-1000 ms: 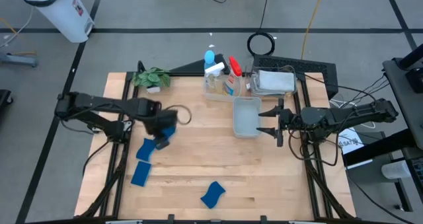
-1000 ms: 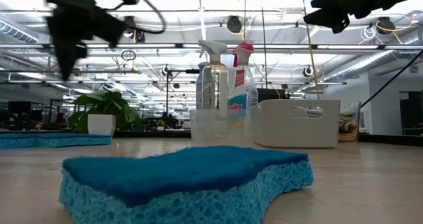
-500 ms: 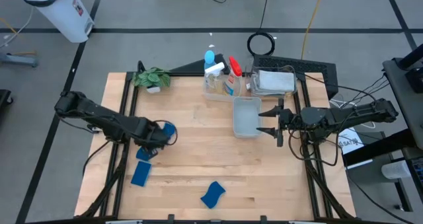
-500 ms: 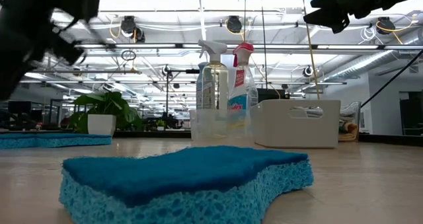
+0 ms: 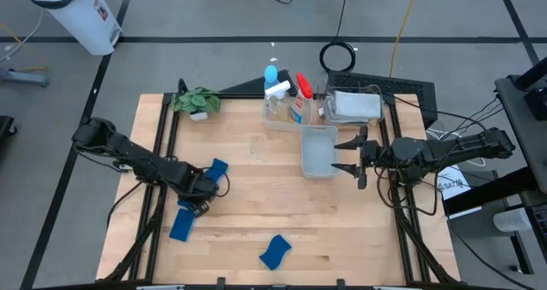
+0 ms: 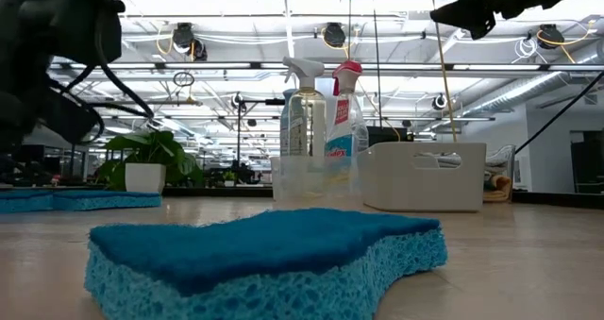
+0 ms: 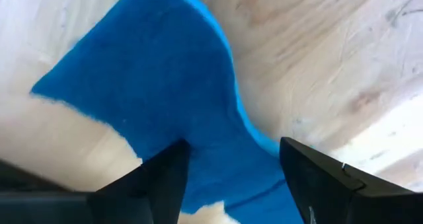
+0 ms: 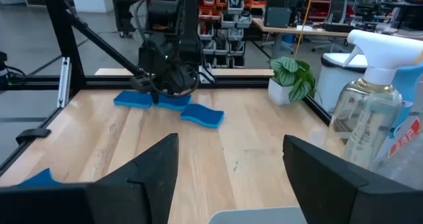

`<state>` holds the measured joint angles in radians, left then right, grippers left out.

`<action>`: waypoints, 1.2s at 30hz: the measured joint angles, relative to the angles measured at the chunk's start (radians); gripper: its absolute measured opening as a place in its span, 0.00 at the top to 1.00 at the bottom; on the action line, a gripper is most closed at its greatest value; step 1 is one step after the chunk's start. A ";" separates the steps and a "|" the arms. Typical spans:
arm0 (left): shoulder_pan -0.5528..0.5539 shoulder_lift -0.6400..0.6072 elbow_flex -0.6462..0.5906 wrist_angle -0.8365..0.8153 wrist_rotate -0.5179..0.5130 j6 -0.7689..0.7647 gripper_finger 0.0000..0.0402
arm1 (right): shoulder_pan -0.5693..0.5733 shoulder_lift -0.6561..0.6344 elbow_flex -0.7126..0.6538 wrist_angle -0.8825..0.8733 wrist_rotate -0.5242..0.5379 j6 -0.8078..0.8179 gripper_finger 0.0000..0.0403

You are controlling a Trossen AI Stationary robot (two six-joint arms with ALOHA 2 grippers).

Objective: Pick & Place Kitchen Items
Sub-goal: Put the blue sponge into the gray bin

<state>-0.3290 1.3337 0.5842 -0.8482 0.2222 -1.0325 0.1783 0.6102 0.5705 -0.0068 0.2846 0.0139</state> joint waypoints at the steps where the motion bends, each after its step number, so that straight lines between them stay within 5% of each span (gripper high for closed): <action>1: -0.001 0.001 -0.006 0.021 -0.010 -0.002 0.41 | 0.000 0.000 0.000 0.001 0.000 0.000 0.41; 6: 0.011 0.001 0.007 0.115 -0.060 0.060 0.40 | 0.000 0.000 0.000 0.003 0.000 0.000 0.41; 16: 0.118 -0.027 0.162 0.038 -0.097 0.189 0.41 | 0.000 0.009 0.000 0.001 0.000 0.024 0.41; 24: 0.285 -0.009 0.206 0.063 -0.264 -0.078 0.40 | 0.000 0.012 0.000 0.003 0.000 0.026 0.41; 29: 0.374 0.024 0.203 0.098 -0.329 -0.076 0.40 | 0.000 0.012 0.000 0.003 0.000 0.026 0.41; 36: 0.405 0.152 0.203 0.148 -0.263 0.025 0.38 | 0.000 0.012 0.000 0.002 0.000 0.025 0.41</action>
<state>0.0756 1.4855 0.7868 -0.7002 -0.0412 -1.0072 0.1783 0.6224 0.5705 -0.0044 0.2848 0.0393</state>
